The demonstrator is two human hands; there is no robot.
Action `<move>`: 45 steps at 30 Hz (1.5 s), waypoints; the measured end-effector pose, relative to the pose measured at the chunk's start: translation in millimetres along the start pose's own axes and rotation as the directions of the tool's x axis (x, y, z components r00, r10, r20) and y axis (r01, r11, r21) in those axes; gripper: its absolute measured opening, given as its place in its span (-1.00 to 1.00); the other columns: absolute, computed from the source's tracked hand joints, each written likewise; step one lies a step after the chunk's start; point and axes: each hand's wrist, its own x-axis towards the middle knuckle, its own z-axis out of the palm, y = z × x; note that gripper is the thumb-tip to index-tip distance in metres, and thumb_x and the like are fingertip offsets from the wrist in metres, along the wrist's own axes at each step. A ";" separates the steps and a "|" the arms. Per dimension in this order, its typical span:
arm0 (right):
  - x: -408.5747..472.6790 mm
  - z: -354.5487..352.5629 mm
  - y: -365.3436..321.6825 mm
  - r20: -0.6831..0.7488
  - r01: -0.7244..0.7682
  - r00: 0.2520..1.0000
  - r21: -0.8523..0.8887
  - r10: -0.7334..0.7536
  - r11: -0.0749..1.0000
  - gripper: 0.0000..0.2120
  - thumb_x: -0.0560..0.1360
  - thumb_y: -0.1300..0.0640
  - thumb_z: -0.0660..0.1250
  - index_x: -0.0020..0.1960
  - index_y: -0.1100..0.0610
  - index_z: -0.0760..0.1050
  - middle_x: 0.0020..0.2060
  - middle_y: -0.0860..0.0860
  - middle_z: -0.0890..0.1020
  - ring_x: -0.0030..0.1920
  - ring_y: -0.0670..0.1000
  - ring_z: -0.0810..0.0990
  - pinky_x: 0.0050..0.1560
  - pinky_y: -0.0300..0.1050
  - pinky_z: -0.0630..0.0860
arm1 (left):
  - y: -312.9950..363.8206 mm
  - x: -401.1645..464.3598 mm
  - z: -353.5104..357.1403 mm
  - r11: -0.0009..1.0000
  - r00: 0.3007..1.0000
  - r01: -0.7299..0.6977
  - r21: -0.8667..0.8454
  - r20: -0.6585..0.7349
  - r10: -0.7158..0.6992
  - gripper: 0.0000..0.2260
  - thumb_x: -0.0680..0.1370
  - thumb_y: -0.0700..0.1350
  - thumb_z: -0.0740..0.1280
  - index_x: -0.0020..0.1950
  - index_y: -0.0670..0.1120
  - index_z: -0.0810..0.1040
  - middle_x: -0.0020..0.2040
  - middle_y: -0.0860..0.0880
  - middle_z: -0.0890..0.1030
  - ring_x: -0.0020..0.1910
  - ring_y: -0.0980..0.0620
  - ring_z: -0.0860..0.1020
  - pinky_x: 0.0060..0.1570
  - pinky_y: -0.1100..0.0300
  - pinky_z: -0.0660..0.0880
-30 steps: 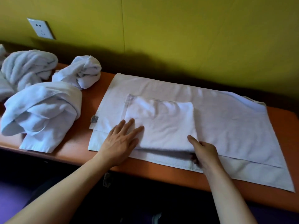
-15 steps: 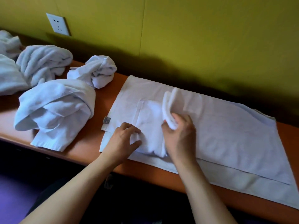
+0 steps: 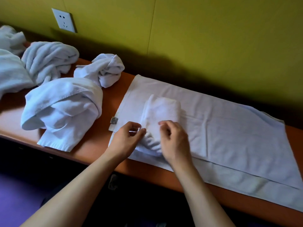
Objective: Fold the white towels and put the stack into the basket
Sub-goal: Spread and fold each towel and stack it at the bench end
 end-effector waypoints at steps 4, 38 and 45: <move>11.3 -24.6 38.8 -0.083 -0.327 0.944 -0.110 0.319 0.938 -0.74 0.53 0.00 0.30 0.16 0.08 0.48 -0.04 0.07 0.63 0.04 0.14 0.59 -0.05 -0.11 0.39 | 3.7 -1.8 7.2 0.998 0.998 0.009 0.068 -0.060 -0.005 -0.89 0.59 0.01 0.35 0.09 0.05 0.59 -0.05 0.08 0.65 -0.01 0.08 0.63 -0.10 0.25 0.50; -23.6 -208.1 184.3 -0.056 -0.481 0.837 0.399 0.544 0.781 -0.87 0.52 0.14 0.33 0.04 0.16 0.54 -0.12 0.03 0.64 -0.14 0.02 0.58 -0.26 -0.22 0.44 | 106.3 -74.7 231.3 0.994 0.957 -0.094 -0.051 0.271 0.104 -0.58 0.45 0.09 0.33 0.29 0.09 0.42 -0.02 -0.04 0.67 -0.08 0.04 0.65 -0.12 0.18 0.53; -47.7 -305.1 275.7 -0.147 -0.493 0.811 0.348 0.566 0.797 -0.82 0.54 0.14 0.32 0.13 0.08 0.55 0.02 -0.01 0.65 0.03 0.05 0.60 0.02 -0.06 0.52 | 138.7 -96.6 344.9 0.975 0.845 -0.219 -0.043 0.491 0.211 -0.57 0.52 0.03 0.30 0.38 0.10 0.34 0.10 0.00 0.64 -0.02 0.12 0.63 -0.07 0.20 0.52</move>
